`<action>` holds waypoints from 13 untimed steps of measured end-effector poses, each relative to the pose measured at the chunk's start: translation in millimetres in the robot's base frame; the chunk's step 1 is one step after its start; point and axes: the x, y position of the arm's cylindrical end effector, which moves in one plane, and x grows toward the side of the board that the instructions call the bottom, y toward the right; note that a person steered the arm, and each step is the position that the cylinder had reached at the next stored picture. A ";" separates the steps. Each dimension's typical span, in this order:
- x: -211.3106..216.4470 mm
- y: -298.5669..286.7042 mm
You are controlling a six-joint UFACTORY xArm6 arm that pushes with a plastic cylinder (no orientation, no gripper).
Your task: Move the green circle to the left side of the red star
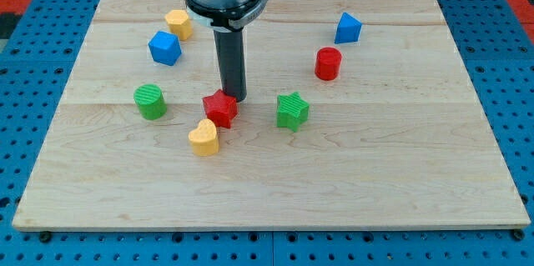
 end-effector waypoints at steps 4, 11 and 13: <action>-15.3 -116.3; 19.5 -112.9; -20.9 -28.9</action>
